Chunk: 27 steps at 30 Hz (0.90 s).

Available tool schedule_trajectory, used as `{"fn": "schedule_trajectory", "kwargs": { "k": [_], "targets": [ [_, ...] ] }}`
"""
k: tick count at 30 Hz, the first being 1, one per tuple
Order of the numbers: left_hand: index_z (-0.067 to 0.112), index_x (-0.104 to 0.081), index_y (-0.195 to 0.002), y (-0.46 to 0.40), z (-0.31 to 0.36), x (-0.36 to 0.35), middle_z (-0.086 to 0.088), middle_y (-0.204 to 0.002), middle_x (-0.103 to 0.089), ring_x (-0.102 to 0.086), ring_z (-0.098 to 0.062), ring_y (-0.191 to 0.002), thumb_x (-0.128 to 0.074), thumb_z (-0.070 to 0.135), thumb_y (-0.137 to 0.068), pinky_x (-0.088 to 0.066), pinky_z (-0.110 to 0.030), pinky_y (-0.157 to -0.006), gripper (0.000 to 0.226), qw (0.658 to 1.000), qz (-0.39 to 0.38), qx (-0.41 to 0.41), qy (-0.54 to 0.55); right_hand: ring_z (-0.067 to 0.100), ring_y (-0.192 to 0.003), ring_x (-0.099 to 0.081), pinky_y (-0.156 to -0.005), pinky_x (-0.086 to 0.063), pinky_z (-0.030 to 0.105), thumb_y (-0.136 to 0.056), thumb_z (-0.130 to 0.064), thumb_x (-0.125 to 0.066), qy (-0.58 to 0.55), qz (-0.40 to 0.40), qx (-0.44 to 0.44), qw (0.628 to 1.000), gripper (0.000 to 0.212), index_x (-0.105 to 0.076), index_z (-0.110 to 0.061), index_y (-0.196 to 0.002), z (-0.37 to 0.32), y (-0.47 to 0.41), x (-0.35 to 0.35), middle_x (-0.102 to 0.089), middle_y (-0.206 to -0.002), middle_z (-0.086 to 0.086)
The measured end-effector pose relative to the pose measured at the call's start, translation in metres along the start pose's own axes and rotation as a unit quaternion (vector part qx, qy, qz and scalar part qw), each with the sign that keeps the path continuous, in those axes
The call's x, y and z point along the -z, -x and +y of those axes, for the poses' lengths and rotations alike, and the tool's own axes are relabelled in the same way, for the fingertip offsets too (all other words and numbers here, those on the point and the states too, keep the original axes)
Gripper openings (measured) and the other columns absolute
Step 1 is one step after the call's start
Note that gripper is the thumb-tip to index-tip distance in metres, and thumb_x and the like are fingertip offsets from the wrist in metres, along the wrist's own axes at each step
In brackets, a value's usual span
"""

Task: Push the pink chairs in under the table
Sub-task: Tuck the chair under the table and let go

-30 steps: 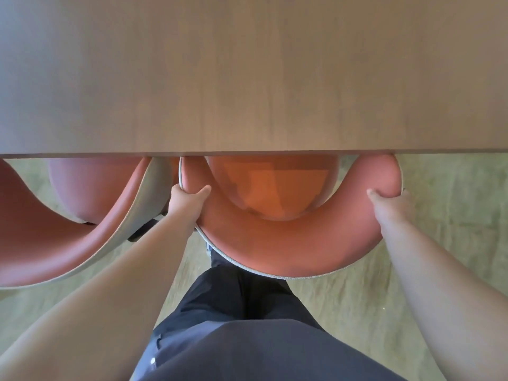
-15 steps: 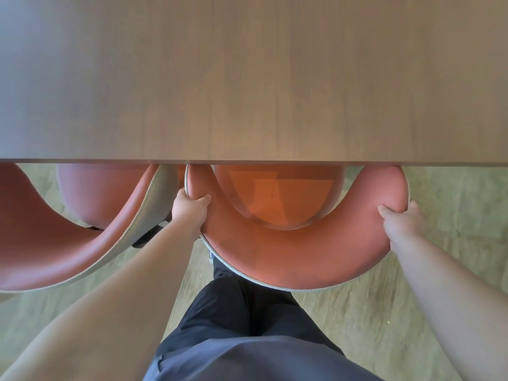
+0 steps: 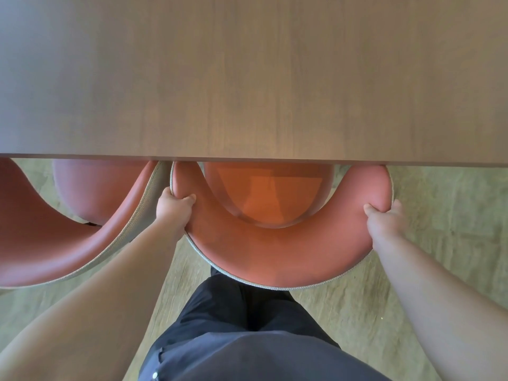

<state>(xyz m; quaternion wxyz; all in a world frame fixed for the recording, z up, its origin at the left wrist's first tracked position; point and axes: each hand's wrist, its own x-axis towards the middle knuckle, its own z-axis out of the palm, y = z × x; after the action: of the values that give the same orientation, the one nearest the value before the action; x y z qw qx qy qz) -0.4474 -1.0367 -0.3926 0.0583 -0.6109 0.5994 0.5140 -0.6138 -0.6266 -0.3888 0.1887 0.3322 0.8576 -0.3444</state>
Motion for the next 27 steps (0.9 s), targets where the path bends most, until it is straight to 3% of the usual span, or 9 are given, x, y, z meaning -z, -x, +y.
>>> {"fn": "schedule_trajectory", "kwargs": {
  "k": [3,11,15,19,24,27],
  "targets": [
    [0.022,-0.058,-0.104,-0.003,0.004,0.001,-0.004,-0.103,-0.068,-0.069,-0.03,-0.094,-0.073,0.026,-0.088,-0.06,-0.051,-0.086,0.023,1.0,0.003,-0.007,-0.016,0.036,-0.12,-0.061,-0.101,-0.047,0.044,-0.093,-0.03,-0.07,0.009,-0.003,-0.002,1.0,0.064,-0.041,-0.016,-0.148,-0.003,0.001,-0.001,-0.059,-0.141,0.01],
    [0.023,-0.056,-0.103,-0.005,0.008,0.002,-0.003,-0.103,-0.067,-0.07,-0.03,-0.093,-0.076,0.037,-0.085,-0.061,-0.052,-0.084,0.031,0.999,0.005,-0.006,-0.031,0.031,-0.106,-0.06,-0.092,-0.046,0.04,-0.092,-0.032,-0.072,0.013,0.001,0.005,1.0,0.063,-0.043,-0.015,-0.145,-0.005,0.001,-0.004,-0.06,-0.14,0.009],
    [0.025,-0.056,-0.107,-0.002,0.008,0.004,-0.002,-0.104,-0.069,-0.071,-0.029,-0.091,-0.08,0.043,-0.08,-0.062,-0.05,-0.078,0.041,1.0,-0.003,0.007,-0.019,0.035,-0.123,-0.059,-0.093,-0.043,0.04,-0.088,-0.04,-0.074,0.029,-0.006,0.005,1.0,0.08,-0.035,-0.015,-0.152,-0.005,0.003,-0.003,-0.055,-0.146,0.009],
    [0.022,-0.055,-0.114,0.003,0.009,0.003,-0.002,-0.105,-0.067,-0.07,-0.029,-0.091,-0.078,0.048,-0.079,-0.062,-0.051,-0.077,0.049,0.999,0.012,0.012,-0.034,0.038,-0.123,-0.059,-0.085,-0.043,0.04,-0.087,-0.048,-0.073,0.05,-0.014,-0.013,0.999,0.085,-0.03,-0.016,-0.154,-0.007,0.007,-0.002,-0.055,-0.147,0.01],
    [0.017,-0.052,-0.122,0.005,0.013,0.001,-0.002,-0.106,-0.064,-0.065,-0.024,-0.083,-0.075,0.048,-0.084,-0.053,-0.034,-0.06,0.054,0.998,0.023,-0.004,-0.066,0.037,-0.113,-0.061,-0.086,-0.043,0.041,-0.088,-0.046,-0.073,0.053,-0.005,-0.01,0.999,0.079,-0.036,-0.011,-0.149,-0.01,0.011,-0.002,-0.058,-0.141,0.013],
    [0.013,-0.051,-0.13,0.007,0.014,0.004,-0.005,-0.113,-0.063,-0.065,-0.028,-0.095,-0.076,0.045,-0.086,-0.055,-0.039,-0.077,0.06,0.997,0.006,-0.004,-0.074,0.03,-0.095,-0.056,-0.084,-0.043,0.041,-0.088,-0.044,-0.072,0.036,-0.02,-0.018,0.999,0.075,-0.038,-0.012,-0.146,-0.012,0.013,0.0,-0.06,-0.136,0.011]
  ]
}}
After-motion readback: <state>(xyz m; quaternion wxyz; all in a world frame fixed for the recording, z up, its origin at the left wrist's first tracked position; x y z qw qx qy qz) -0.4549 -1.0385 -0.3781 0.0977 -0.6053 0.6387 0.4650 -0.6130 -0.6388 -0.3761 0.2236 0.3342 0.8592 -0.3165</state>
